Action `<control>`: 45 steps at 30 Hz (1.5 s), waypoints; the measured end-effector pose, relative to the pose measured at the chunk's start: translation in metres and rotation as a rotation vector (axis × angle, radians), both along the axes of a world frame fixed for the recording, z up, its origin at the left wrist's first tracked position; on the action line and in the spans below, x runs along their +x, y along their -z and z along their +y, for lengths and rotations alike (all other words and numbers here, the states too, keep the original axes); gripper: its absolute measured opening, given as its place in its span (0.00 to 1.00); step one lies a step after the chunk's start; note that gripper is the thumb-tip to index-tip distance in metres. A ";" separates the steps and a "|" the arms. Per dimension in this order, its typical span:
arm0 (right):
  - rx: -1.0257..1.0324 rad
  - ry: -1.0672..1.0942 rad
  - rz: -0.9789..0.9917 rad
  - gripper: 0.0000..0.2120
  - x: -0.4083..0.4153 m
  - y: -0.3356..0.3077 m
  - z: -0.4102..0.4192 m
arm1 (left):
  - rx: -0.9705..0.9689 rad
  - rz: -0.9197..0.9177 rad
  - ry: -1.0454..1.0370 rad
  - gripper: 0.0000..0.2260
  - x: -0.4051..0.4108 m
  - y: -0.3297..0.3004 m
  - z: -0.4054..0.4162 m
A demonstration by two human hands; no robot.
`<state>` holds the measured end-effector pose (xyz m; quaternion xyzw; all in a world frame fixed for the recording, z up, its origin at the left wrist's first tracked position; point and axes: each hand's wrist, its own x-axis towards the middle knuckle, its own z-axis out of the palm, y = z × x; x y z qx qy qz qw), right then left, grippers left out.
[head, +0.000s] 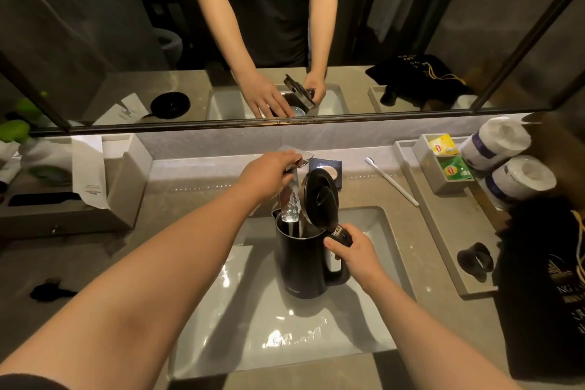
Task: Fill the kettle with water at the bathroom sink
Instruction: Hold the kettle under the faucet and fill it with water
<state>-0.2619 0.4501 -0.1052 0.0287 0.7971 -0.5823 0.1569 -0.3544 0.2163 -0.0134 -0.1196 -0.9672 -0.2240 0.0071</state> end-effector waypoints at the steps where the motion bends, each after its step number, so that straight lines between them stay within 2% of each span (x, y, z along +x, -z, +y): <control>1: -0.003 0.004 -0.003 0.06 0.000 0.000 0.000 | 0.001 0.012 0.007 0.16 0.001 0.002 0.000; 5: -0.006 0.011 -0.009 0.05 0.000 -0.002 0.000 | 0.003 0.013 -0.017 0.21 0.004 0.008 0.000; 10: -0.012 0.007 -0.011 0.05 -0.002 -0.005 0.000 | 0.007 0.021 -0.016 0.19 0.007 0.013 -0.002; 22: 0.000 0.012 0.000 0.06 0.000 -0.003 -0.002 | -0.031 -0.025 -0.035 0.26 0.006 0.022 -0.006; 45: 0.013 0.026 0.008 0.07 0.006 -0.005 -0.004 | -0.067 -0.042 -0.025 0.27 0.015 0.021 -0.010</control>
